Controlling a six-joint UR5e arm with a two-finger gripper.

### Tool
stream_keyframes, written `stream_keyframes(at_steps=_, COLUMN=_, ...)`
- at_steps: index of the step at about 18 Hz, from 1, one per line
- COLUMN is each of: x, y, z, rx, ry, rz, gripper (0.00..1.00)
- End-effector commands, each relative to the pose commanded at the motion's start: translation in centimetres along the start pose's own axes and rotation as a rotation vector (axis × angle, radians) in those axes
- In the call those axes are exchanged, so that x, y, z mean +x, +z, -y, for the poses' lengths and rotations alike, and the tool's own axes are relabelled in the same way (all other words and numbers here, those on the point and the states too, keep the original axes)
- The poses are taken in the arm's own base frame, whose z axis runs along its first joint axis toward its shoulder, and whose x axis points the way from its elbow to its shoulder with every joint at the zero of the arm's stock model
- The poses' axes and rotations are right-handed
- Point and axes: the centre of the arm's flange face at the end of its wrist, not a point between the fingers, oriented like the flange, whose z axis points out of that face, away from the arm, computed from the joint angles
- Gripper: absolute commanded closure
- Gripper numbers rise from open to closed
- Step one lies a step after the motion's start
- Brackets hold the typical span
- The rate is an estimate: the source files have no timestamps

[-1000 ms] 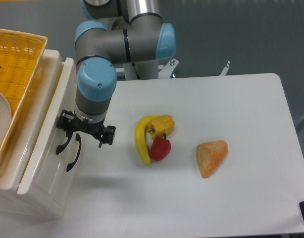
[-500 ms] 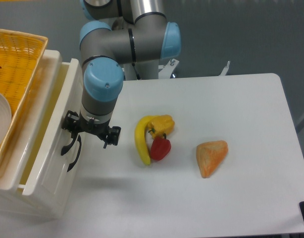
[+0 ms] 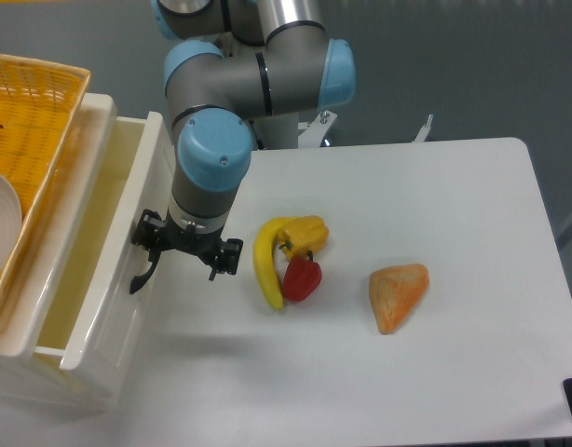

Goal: Slide the top white drawer open

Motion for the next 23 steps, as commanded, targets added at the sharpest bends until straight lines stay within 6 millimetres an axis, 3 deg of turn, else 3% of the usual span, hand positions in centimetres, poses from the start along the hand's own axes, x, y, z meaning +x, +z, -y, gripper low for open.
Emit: stream_keyframes(at_steps=23, x=-4.6, y=-1.4, z=-0.3, rx=0.019, ry=-0.026, rz=0.01, gripper=0.0)
